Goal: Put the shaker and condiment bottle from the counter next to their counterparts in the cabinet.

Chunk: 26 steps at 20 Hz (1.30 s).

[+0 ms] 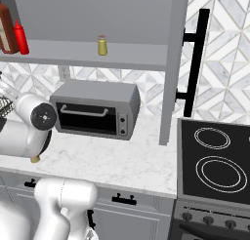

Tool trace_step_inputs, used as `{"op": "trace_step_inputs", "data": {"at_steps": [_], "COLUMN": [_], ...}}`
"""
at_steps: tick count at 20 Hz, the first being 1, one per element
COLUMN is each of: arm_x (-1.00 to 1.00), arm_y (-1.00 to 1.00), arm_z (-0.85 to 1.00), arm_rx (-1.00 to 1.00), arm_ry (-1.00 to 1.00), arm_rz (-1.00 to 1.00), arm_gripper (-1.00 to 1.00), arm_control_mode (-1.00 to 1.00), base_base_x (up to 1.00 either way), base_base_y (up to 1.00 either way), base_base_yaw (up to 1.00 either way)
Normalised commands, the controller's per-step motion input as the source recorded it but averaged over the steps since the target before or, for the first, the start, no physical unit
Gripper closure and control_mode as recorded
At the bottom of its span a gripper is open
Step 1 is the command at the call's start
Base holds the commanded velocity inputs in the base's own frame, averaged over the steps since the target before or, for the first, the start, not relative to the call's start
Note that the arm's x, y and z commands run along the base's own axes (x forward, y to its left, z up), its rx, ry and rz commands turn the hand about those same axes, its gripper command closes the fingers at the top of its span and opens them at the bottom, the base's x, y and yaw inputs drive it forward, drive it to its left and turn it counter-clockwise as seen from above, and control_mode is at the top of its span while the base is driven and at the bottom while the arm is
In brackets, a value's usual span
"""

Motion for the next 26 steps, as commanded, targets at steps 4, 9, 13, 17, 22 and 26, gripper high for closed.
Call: {"op": "trace_step_inputs", "data": {"at_steps": [4, 9, 13, 17, 22, 26], "arm_x": [0.00, 0.00, 0.00, 0.00, 0.04, 0.21], "arm_y": [0.00, 0.11, 0.25, 0.24, 0.16, 0.19], "arm_z": [-0.91, -0.89, -0.66, -0.50, -0.38, -0.39], "arm_rx": [-0.15, -0.18, -0.12, -0.04, -0.01, -0.03], "arm_ry": [-0.01, -0.06, -0.12, -0.12, -0.07, 0.01], "arm_rz": [0.07, 0.18, 0.22, 0.25, 0.24, 0.21], "arm_gripper": [-1.00, -1.00, -1.00, -1.00, -1.00, -1.00], "arm_control_mode": [-1.00, -1.00, -1.00, -1.00, -1.00, -1.00], "base_base_x": [0.00, 0.00, 0.00, 0.00, 0.00, 0.00], "base_base_y": [0.00, 0.00, 0.00, 0.00, 0.00, 0.00], "base_base_yaw": [0.00, 0.00, 0.00, 0.00, 0.00, 0.00]}}
